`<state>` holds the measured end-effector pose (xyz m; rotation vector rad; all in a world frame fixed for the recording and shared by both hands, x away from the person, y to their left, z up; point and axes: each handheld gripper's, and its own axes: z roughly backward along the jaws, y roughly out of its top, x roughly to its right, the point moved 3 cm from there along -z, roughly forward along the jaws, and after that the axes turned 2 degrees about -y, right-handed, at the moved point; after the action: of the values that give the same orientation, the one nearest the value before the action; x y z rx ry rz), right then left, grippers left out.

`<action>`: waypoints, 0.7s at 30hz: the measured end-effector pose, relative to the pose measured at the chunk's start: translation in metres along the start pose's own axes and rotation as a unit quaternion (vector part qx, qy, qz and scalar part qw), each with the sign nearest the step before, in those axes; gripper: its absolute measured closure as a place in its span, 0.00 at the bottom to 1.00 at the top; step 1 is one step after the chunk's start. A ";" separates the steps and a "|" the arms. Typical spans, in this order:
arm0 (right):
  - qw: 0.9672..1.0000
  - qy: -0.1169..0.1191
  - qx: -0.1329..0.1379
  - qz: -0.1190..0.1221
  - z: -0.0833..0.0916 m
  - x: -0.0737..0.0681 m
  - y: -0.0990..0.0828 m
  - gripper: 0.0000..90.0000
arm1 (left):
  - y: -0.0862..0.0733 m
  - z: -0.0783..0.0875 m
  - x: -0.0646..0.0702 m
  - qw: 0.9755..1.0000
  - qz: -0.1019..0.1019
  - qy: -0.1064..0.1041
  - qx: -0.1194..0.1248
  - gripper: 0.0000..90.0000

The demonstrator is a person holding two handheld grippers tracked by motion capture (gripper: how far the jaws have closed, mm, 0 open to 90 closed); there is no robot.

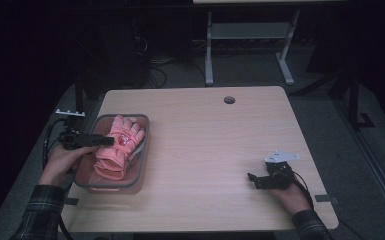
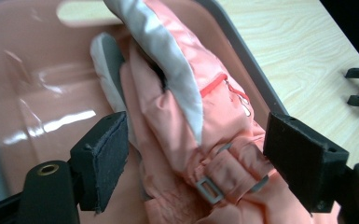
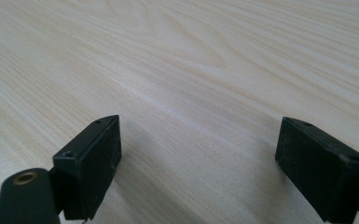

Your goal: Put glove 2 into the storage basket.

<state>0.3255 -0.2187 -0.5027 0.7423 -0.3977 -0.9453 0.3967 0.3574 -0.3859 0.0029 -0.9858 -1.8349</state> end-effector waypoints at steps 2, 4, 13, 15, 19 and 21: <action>1.000 0.000 0.000 0.000 0.000 0.000 0.000 0.16 | 0.001 0.003 0.000 1.000 -0.014 0.012 0.001 0.20; 1.000 0.000 0.000 0.001 0.000 0.000 0.000 0.16 | 0.003 0.007 0.002 1.000 -0.020 0.011 0.009 0.20; 1.000 0.000 0.000 0.000 0.000 0.000 0.000 0.16 | 0.013 0.021 0.019 0.997 -0.052 0.000 0.050 0.18; 1.000 0.000 0.000 0.001 0.000 0.000 0.000 0.16 | 0.015 0.022 0.025 0.996 -0.062 -0.002 0.058 0.18; 1.000 0.000 0.000 0.000 0.000 0.000 0.000 0.16 | 0.020 0.023 0.040 0.994 -0.085 -0.007 0.072 0.18; 1.000 0.000 0.000 0.000 0.000 0.000 0.000 0.16 | 0.022 0.021 0.047 0.993 -0.093 -0.011 0.078 0.18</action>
<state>0.3255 -0.2188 -0.5027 0.7423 -0.3978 -0.9445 0.3816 0.3310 -0.3389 0.1749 -1.1763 -1.9239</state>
